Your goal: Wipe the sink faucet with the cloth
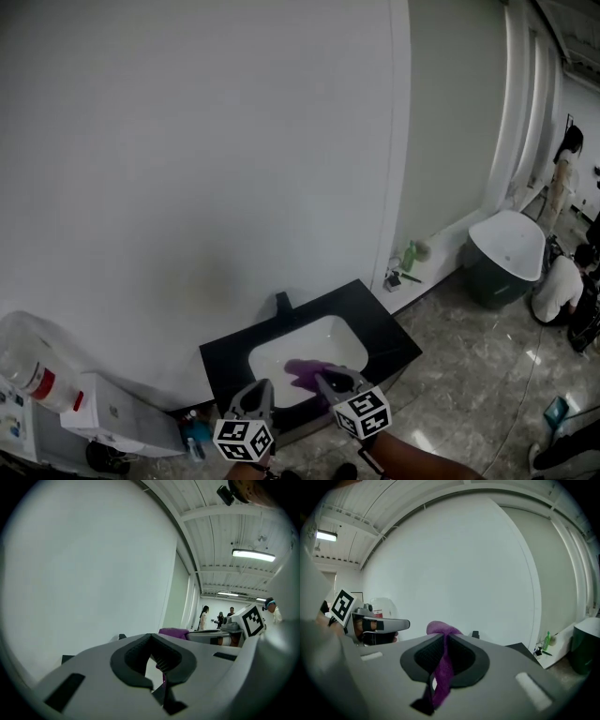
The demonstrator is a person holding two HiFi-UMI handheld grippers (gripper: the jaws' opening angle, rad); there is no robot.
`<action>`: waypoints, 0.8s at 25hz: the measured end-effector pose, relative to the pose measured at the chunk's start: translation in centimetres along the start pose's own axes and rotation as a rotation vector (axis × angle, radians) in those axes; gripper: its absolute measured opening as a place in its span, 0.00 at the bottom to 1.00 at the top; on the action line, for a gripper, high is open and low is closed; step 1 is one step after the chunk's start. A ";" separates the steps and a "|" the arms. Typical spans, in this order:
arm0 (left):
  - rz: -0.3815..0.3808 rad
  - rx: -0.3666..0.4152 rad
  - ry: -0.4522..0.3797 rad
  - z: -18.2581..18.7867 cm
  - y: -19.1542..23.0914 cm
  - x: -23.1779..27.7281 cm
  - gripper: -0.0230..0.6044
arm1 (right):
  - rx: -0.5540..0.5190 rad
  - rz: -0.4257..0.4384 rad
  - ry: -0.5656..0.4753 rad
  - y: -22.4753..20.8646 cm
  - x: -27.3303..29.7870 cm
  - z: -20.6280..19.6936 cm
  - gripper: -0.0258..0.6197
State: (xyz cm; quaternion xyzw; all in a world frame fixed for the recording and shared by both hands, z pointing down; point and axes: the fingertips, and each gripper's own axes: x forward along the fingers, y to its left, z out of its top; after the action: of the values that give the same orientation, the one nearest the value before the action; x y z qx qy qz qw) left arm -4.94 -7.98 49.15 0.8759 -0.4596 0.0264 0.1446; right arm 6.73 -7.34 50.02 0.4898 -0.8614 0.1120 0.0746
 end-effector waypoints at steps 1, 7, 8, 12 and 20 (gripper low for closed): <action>0.005 -0.002 0.004 -0.1 0.6 0.9 0.04 | 0.006 0.002 0.003 -1.0 1.1 -0.1 0.09; 0.025 -0.045 0.025 0.0 5.8 6.6 0.04 | 0.030 -0.002 0.037 -5.7 8.5 -0.3 0.09; 0.022 -0.050 0.030 0.0 6.6 7.4 0.04 | 0.031 -0.008 0.043 -6.2 9.5 -0.3 0.09; -0.013 -0.045 0.049 0.0 9.1 11.1 0.04 | 0.028 -0.039 0.051 -9.3 13.8 0.2 0.09; -0.005 -0.067 0.115 -2.4 11.5 17.8 0.04 | 0.024 -0.034 0.095 -17.9 23.6 -1.2 0.09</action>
State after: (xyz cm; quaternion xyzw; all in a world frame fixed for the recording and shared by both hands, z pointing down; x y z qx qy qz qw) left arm -3.83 -27.68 57.24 0.8688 -0.4488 0.0607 0.2001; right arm 10.18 -35.41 58.94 0.4995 -0.8470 0.1439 0.1114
